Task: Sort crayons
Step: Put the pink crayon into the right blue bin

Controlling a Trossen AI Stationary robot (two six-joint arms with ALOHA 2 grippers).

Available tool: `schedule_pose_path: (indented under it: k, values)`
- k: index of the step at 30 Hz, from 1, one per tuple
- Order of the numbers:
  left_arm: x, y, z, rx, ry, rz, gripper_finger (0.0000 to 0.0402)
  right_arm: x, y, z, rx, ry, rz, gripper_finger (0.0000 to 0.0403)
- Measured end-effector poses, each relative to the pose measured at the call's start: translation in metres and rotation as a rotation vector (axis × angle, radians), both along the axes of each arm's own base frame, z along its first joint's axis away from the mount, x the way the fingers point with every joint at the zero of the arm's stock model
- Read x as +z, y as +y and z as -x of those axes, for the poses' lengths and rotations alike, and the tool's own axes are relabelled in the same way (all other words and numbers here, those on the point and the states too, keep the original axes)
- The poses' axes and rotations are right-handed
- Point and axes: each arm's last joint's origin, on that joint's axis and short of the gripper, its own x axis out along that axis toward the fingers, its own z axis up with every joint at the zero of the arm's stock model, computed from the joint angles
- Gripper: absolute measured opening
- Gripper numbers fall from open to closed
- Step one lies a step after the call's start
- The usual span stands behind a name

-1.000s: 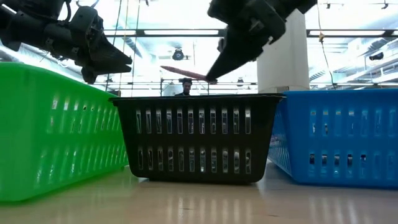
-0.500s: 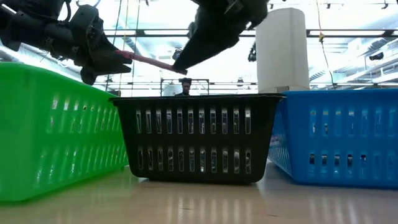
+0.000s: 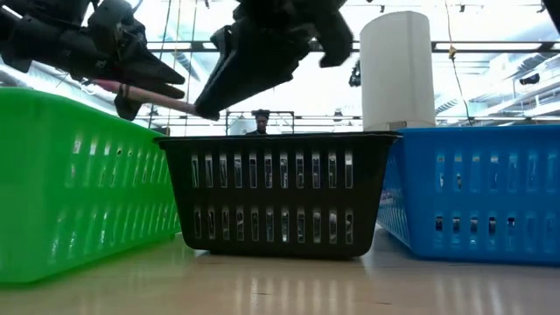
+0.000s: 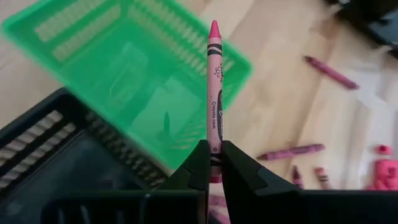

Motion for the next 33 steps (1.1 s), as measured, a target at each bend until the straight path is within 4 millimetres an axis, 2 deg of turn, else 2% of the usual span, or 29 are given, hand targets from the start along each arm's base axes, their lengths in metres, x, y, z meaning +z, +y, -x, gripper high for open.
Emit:
schedule_pose_path:
  k: [3,7,15,23,33]
  values:
    - [-0.001,0.0,0.0,0.0,0.008,0.001,0.0157,0.003,0.003,0.006,-0.003,0.038,0.047,0.0032]
    - [-0.001,0.0,0.0,-0.001,0.01,-0.002,0.0157,0.024,0.01,0.025,-0.052,0.061,0.1,0.0032]
    - [-0.001,0.0,0.0,-0.001,0.014,-0.006,0.0157,0.043,0.039,0.077,-0.192,0.268,0.095,0.0032]
    - [-0.001,0.0,0.0,0.0,0.009,-0.003,0.0157,0.051,0.072,0.133,-0.461,0.46,0.039,0.0039]
    - [0.002,0.001,0.0,0.001,-0.012,-0.039,0.0157,0.045,0.103,0.185,-0.768,0.547,0.036,0.004]
